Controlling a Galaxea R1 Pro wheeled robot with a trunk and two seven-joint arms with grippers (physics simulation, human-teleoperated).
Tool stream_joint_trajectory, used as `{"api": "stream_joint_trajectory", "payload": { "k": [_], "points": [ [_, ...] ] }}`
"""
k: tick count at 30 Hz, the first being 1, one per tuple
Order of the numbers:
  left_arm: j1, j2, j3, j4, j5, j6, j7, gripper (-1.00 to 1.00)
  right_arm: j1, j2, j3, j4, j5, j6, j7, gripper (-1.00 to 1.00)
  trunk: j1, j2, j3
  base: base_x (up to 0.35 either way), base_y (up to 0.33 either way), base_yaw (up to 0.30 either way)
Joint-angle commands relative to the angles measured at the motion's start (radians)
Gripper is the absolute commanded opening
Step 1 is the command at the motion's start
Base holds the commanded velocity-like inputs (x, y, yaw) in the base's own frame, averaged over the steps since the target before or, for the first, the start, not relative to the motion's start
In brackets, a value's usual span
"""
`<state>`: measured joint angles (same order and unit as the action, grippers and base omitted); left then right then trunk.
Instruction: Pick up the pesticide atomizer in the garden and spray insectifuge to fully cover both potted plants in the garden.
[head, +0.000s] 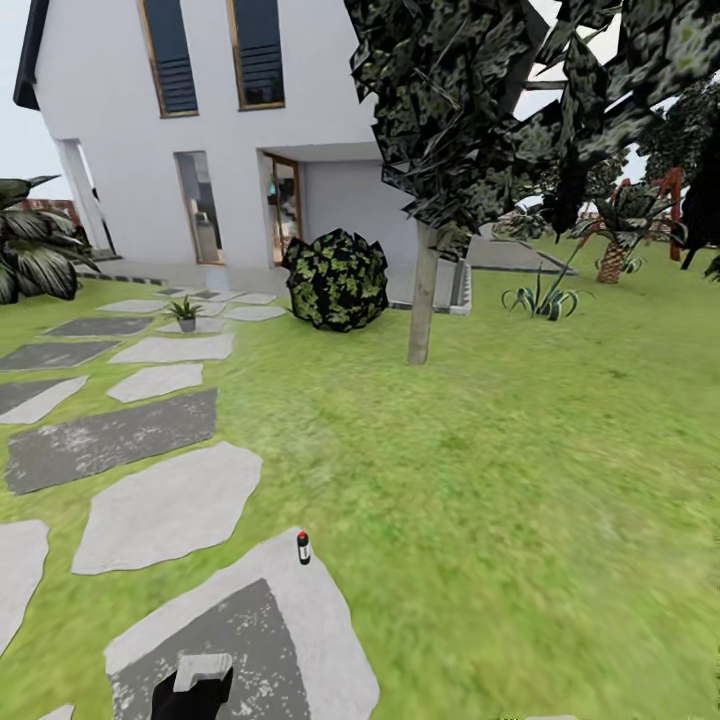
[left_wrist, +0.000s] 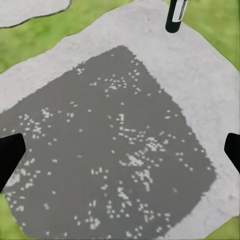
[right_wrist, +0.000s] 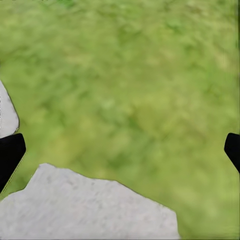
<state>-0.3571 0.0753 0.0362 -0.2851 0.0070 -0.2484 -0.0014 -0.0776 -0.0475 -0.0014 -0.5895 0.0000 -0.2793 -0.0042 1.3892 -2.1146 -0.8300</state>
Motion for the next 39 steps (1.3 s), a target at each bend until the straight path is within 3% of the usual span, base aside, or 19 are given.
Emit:
{"api": "stream_joint_trajectory", "payload": {
  "k": [1, 17, 31, 39],
  "points": [
    [0.0, 0.0, 0.002, 0.001, 0.001, -0.003, 0.0, 1.0, -0.001, 0.0, 0.0, 0.0, 0.0, -0.003, 0.0, 1.0, 0.0, 0.0, -0.001, 0.121, 0.296, -0.263],
    [0.0, 0.0, 0.002, 0.001, 0.0, -0.003, 0.0, 1.0, -0.001, 0.0, 0.0, 0.0, 0.0, -0.003, 0.0, 1.0, 0.0, 0.0, -0.001, 0.196, 0.234, -0.263],
    [0.0, 0.0, 0.004, 0.0, 0.002, -0.003, 0.0, 1.0, -0.001, 0.0, 0.0, 0.0, 0.0, -0.003, 0.0, 1.0, 0.0, 0.0, -0.001, 0.008, 0.012, -0.263],
    [0.0, 0.0, 0.004, 0.001, 0.002, -0.003, 0.0, 1.0, -0.001, 0.0, 0.0, 0.0, 0.0, -0.003, 0.0, 1.0, 0.0, 0.0, -0.001, 0.0, 0.229, -0.151]
  ]
}}
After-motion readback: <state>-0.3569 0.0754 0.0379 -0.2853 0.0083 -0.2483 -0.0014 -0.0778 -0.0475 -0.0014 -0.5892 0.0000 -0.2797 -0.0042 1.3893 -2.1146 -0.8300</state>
